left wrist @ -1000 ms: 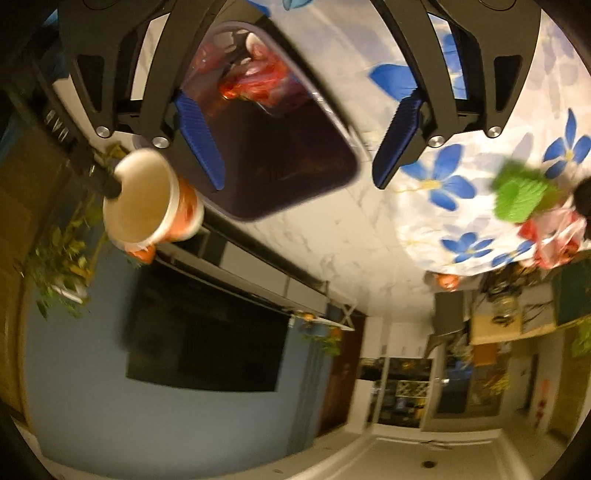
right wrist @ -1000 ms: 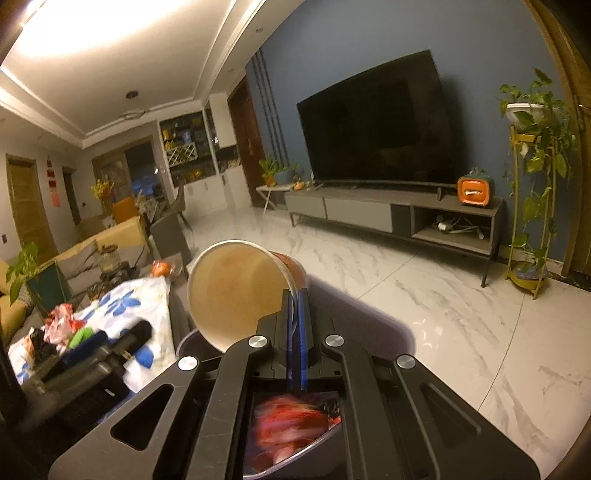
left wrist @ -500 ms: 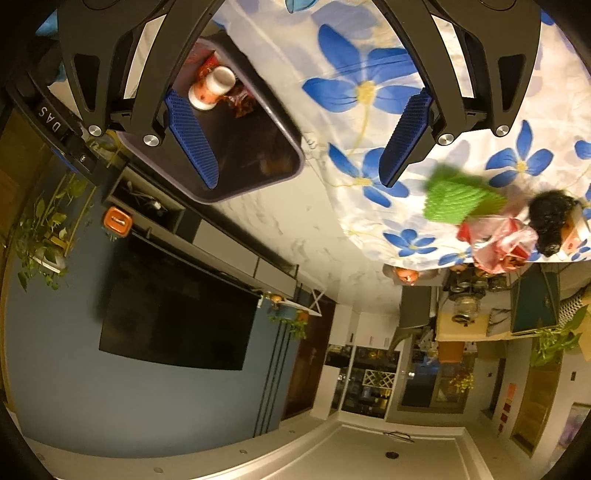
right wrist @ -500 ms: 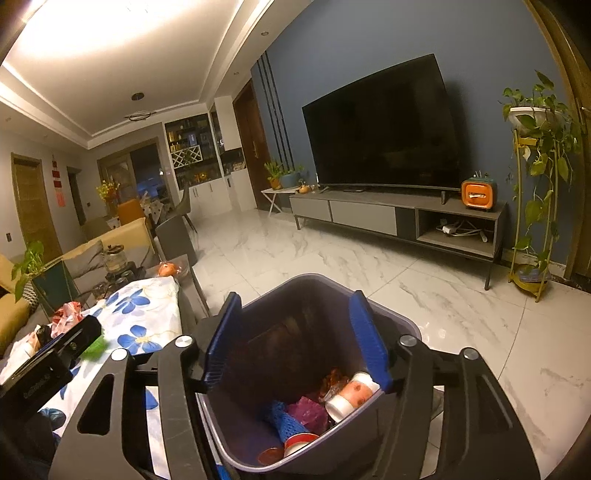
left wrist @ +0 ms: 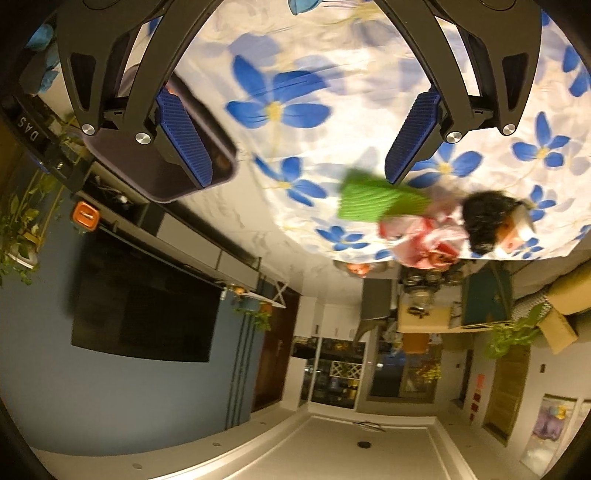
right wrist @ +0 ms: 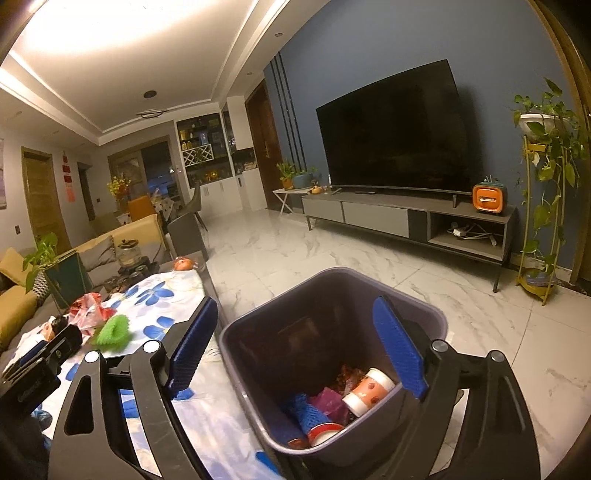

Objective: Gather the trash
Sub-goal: 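Move both open tools back toward the black bag and green net on the table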

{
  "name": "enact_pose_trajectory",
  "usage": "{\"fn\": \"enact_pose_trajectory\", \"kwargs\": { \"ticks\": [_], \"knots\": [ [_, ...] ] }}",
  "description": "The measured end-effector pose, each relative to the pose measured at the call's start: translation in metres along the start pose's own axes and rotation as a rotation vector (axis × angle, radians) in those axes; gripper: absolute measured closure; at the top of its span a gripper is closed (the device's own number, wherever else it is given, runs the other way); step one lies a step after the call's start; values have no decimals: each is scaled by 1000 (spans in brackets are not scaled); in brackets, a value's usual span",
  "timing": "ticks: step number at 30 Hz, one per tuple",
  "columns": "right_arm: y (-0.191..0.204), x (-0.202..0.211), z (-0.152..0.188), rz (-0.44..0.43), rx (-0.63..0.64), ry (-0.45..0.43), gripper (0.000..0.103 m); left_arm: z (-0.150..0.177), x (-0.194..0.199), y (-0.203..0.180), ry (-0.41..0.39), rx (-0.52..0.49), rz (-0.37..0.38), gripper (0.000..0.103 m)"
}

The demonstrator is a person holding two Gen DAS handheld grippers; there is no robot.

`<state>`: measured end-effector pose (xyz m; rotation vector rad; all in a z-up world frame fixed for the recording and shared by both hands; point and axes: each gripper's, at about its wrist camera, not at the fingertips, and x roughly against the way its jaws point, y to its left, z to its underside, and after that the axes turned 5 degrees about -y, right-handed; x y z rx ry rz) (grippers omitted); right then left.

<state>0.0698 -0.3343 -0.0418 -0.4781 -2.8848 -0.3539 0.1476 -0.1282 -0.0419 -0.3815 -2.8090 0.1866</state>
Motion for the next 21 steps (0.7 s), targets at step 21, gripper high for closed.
{"fn": "enact_pose_trajectory", "kwargs": {
  "ticks": [21],
  "knots": [
    [119, -16, 23, -208, 93, 61, 18, -3, 29, 148, -9, 65, -280, 9]
  ]
}}
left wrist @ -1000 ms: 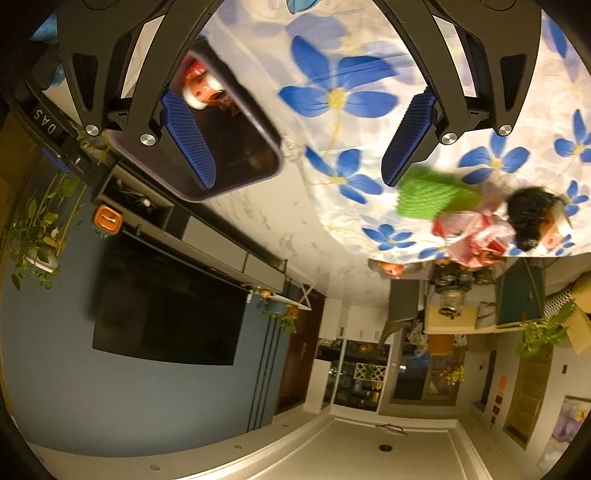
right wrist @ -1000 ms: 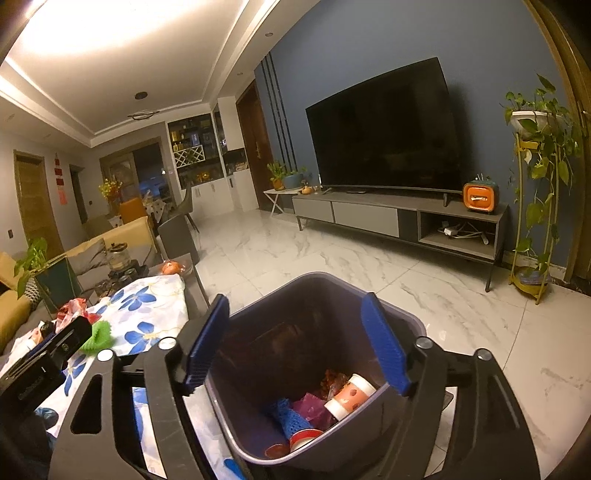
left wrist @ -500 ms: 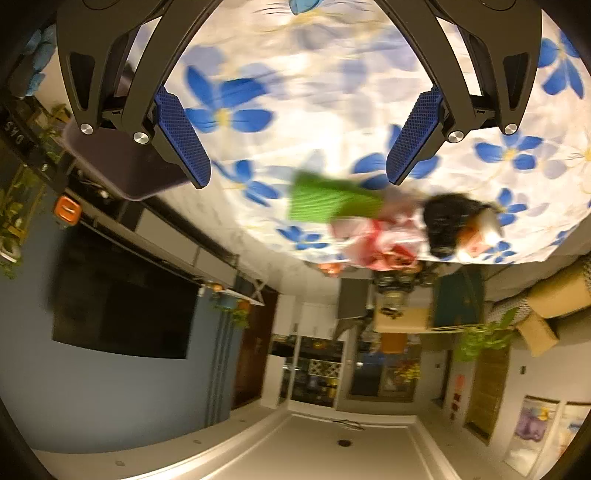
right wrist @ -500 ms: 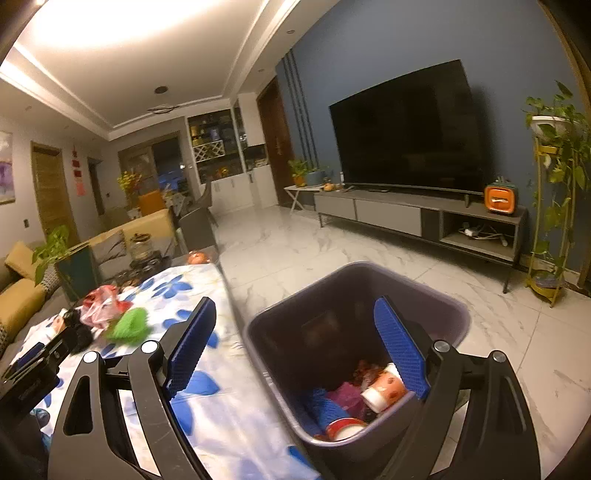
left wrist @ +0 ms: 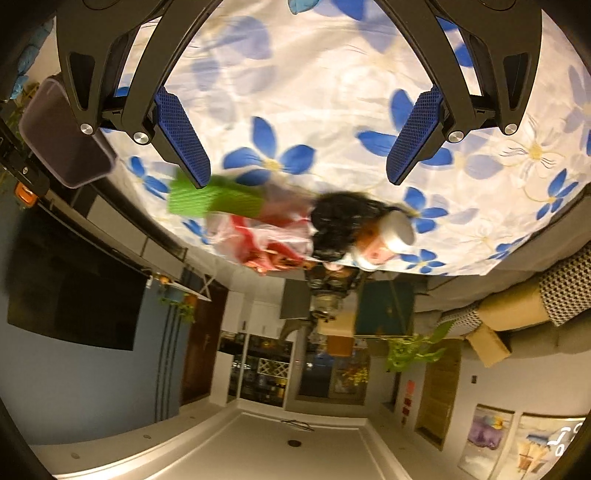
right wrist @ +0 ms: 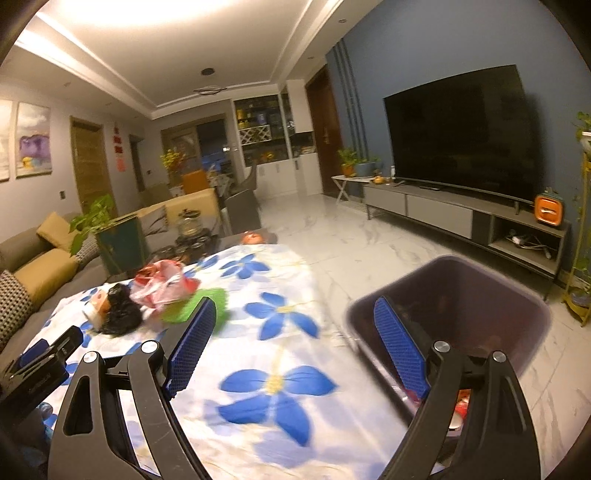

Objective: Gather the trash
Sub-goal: 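Move both open tools back toward the black bag and green net on the table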

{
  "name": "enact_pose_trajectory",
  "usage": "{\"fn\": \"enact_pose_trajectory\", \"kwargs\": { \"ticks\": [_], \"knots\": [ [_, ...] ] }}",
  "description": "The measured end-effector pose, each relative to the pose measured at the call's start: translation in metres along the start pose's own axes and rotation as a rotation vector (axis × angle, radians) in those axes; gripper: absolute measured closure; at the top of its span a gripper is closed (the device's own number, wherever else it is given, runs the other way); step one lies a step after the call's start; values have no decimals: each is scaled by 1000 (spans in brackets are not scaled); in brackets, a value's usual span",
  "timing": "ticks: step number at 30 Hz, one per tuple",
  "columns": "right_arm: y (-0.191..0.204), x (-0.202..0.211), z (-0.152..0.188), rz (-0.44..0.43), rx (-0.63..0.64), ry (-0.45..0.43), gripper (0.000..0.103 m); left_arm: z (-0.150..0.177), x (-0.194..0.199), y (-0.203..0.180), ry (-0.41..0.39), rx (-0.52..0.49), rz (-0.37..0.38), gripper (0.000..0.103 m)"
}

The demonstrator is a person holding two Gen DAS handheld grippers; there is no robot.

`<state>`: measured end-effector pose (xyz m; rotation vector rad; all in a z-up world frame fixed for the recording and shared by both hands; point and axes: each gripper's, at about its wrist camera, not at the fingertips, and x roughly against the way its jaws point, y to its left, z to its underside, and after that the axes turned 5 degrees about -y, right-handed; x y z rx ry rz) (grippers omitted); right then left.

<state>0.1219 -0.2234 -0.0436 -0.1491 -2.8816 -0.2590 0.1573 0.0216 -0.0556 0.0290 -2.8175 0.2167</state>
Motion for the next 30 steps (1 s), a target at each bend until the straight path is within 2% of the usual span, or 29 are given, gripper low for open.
{"fn": "enact_pose_trajectory", "kwargs": {
  "ticks": [12, 21, 26, 30],
  "knots": [
    [60, -40, -2, -87, 47, 28, 18, -15, -21, 44, -19, 26, -85, 9],
    [107, -105, -10, -116, 104, 48, 19, -38, -48, 58, -54, 27, -116, 9],
    [117, -145, -7, -128, 85, 110, 27, -48, -63, 64, -81, 28, -140, 9],
    [122, -170, 2, -145, 79, 177, 34, -43, -73, 70, -66, 45, -144, 9]
  ]
}}
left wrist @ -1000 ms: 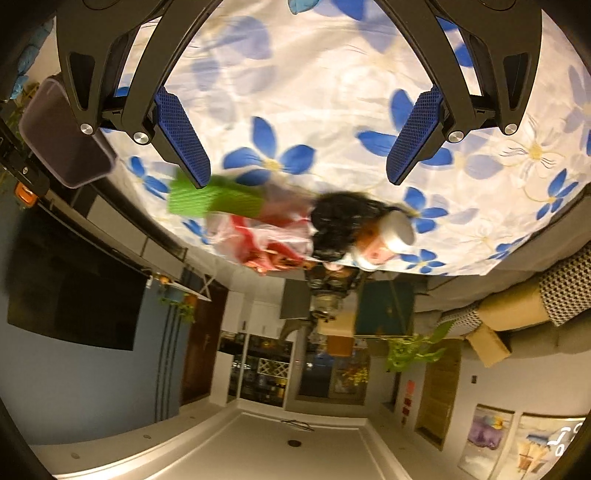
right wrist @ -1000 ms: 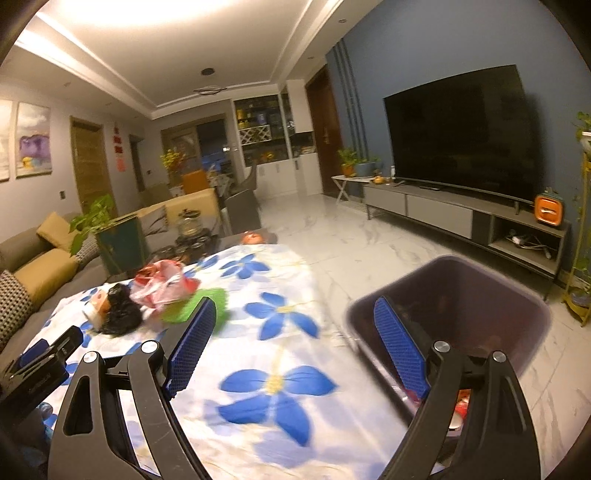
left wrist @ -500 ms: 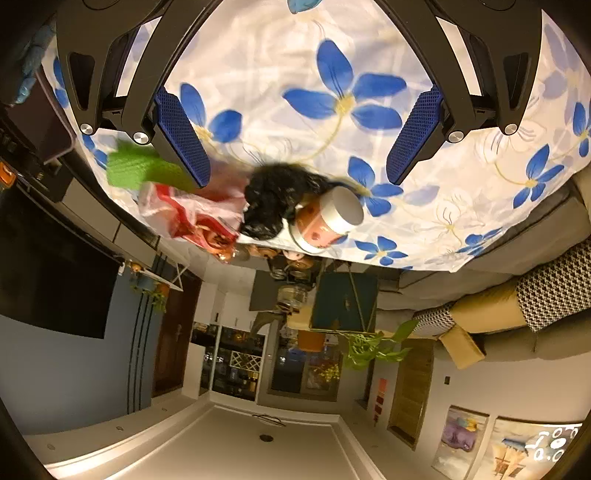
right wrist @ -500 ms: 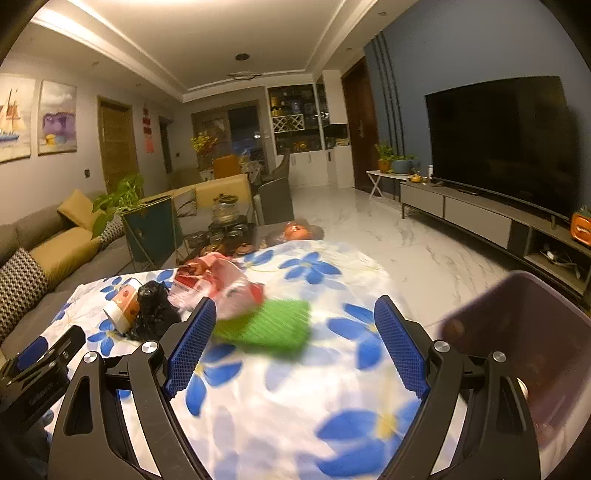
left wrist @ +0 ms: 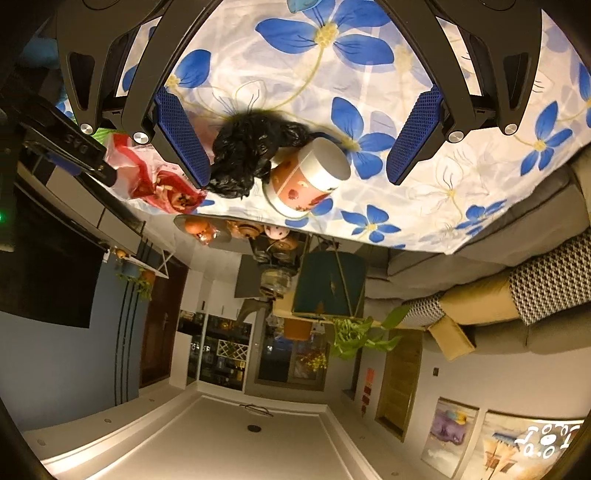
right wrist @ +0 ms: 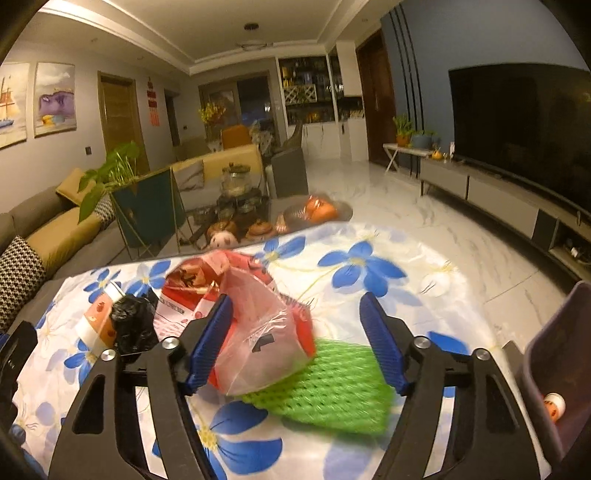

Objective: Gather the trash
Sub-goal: 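Move both open tools back toward the black bag and green net on the table, then grasp the black plastic bag with the left tool while the right tool grasps the red-and-white snack bag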

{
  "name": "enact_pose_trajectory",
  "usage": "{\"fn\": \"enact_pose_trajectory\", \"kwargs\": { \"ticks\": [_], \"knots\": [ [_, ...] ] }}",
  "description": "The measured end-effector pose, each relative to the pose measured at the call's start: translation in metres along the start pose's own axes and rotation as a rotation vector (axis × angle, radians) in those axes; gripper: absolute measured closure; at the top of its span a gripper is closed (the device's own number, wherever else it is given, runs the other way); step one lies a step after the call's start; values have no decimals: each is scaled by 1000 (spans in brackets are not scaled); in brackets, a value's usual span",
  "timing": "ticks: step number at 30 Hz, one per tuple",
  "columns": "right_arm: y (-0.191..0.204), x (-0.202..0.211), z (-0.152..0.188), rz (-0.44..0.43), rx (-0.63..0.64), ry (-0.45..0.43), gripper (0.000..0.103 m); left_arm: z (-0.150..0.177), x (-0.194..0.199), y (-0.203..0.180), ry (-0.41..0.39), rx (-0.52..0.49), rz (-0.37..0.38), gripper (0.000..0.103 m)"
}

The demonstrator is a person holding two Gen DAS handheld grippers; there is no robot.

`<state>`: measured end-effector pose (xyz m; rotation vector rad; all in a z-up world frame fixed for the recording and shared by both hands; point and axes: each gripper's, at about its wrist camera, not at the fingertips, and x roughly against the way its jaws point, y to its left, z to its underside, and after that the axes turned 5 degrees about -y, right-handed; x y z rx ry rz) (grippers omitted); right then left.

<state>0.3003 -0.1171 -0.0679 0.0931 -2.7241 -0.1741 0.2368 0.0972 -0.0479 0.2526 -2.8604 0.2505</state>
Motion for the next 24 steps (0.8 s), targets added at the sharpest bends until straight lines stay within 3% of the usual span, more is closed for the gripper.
{"fn": "enact_pose_trajectory", "kwargs": {
  "ticks": [3, 5, 8, 15, 24],
  "knots": [
    [5, -10, 1, -25, 14, 35, 46, 3, -4, 1, 7, 0, 1, 9],
    [9, -12, 3, -32, 30, 45, 65, 4, -6, 3, 11, 4, 3, 9],
    [13, -12, 7, -55, 45, 60, 75, 6, -8, 4, 20, 6, 9, 9],
    [5, 10, 7, -61, 23, 4, 81, 6, -6, -5, 21, -14, 25, 9],
    [-31, 56, 0, 9, -49, -135, 84, 4, -17, -28, 50, -42, 69, 9]
  ]
}}
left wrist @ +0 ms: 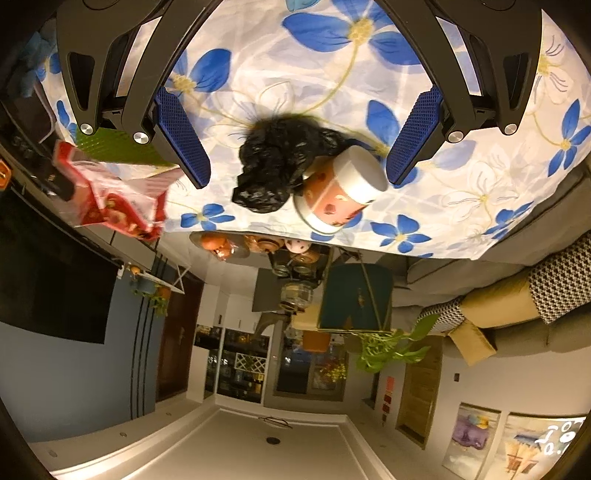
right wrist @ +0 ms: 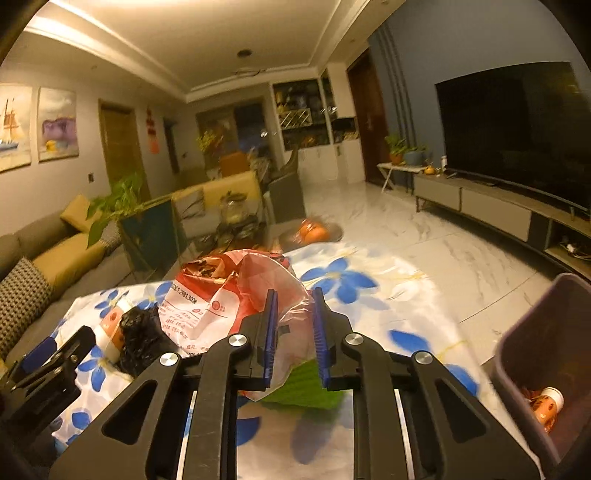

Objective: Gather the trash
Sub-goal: 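Grasp the black plastic bag with the left tool while the right tool grasps the red-and-white snack bag, then carry the black bag and snack bag over the grey bin with both tools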

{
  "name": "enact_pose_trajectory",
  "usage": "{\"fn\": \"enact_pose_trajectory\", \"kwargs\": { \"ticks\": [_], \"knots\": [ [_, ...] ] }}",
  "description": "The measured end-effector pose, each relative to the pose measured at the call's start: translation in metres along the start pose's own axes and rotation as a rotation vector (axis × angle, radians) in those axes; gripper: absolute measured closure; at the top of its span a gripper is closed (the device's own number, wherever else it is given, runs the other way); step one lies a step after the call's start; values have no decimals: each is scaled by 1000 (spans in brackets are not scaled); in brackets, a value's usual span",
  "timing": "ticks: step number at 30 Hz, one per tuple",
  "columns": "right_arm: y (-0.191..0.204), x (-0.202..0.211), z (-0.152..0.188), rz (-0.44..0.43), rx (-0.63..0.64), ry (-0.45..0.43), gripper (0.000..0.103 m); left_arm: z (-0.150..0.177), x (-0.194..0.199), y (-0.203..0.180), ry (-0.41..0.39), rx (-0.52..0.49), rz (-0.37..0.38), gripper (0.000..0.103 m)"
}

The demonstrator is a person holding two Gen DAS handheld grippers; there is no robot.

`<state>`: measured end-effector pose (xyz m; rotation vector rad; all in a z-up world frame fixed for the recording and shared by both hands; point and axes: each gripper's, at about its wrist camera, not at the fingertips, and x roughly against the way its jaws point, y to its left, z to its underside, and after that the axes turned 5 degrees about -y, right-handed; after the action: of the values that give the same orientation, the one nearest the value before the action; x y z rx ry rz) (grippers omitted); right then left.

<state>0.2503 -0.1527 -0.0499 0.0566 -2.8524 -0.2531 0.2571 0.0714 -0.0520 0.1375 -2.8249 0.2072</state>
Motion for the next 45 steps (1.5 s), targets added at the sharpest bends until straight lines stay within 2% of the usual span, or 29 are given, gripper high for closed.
{"fn": "enact_pose_trajectory", "kwargs": {
  "ticks": [3, 6, 10, 14, 17, 18, 22, 25, 33, 45],
  "knots": [
    [-9, 8, 0, 15, -13, -22, 84, -4, -11, -12, 2, -19, 21, 13],
    [-14, 11, 0, 15, -22, -23, 84, -3, -28, -22, 22, -62, 5, 23],
    [-18, 14, 2, 19, -19, -24, 84, 2, -54, -28, 95, -90, -6, 39],
    [-20, 16, 2, 14, -21, -27, 84, 6, -63, -30, 126, -97, -6, 49],
    [-20, 17, 2, 10, -19, -27, 84, 9, -66, -32, 143, -111, 3, 62],
    [-20, 18, 3, 9, -17, -27, 84, 10, -67, -32, 148, -113, 4, 72],
    [-21, 19, 2, 12, -18, -27, 84, 12, -68, -33, 156, -121, 19, 96],
    [-22, 20, 3, 15, -16, -28, 84, 12, -67, -35, 156, -126, 27, 100],
    [-23, 25, -1, 20, -15, -36, 84, 12, -52, -35, 146, -112, 30, 102],
    [-31, 58, -9, 36, -15, -77, 84, 7, 18, -35, 83, -88, 50, 102]
  ]
}}
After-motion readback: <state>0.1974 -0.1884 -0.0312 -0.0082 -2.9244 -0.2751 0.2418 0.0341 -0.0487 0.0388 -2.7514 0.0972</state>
